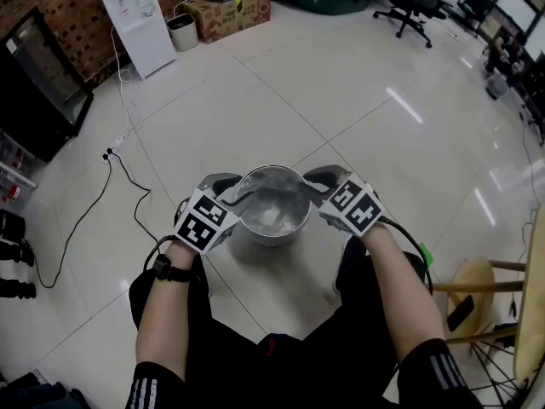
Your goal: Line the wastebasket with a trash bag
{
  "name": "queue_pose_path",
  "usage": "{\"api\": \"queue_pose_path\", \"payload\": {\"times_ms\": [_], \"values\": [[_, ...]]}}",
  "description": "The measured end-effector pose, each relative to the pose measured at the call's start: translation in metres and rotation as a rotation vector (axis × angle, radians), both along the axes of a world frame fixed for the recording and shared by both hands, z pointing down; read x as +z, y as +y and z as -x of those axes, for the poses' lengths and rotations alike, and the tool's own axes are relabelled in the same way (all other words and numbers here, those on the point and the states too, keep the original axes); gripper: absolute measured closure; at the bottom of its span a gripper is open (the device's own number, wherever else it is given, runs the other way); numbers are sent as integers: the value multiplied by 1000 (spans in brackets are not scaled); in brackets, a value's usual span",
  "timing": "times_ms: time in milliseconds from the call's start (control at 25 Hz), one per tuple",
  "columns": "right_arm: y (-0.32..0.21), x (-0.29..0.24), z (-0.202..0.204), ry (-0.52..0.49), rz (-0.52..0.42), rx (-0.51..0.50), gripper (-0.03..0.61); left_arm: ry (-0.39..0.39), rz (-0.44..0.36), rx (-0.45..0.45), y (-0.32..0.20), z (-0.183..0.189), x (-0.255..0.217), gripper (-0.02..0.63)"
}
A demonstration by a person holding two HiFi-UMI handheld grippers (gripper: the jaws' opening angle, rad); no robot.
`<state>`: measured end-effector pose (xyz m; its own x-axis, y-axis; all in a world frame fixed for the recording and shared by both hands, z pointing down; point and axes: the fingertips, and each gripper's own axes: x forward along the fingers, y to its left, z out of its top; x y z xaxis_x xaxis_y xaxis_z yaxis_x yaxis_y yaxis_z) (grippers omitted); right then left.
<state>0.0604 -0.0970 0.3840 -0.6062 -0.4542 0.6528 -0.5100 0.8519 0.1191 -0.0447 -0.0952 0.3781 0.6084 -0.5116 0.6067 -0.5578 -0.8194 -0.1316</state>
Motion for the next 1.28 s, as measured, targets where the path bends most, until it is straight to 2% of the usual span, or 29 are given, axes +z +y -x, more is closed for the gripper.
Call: {"api": "queue_pose_path", "payload": {"times_ms": [80, 160, 240, 440, 680, 920, 1080, 1280], "values": [[1, -22, 7, -90, -35, 26, 559, 17, -34, 19, 8, -6, -11, 454], [2, -33, 14, -187, -44, 34, 571, 32, -70, 44, 14, -15, -18, 454], [2, -27, 15, -232, -48, 33, 572, 48, -92, 68, 18, -25, -22, 454], [-3, -7, 25, -195, -42, -8, 572, -5, -141, 120, 12, -35, -24, 454], [-14, -2, 20, -205, -28, 22, 572, 93, -136, 126, -2, -28, -38, 454], [-21, -7, 13, -239, -31, 52, 572, 82, -103, 110, -10, -17, -27, 456], [-17, 1, 10, -228, -13, 54, 572, 55, -138, 92, -12, -15, -25, 477], [-16, 4, 4, -216, -20, 49, 572, 59, -151, 106, -10, -22, -27, 486]]}}
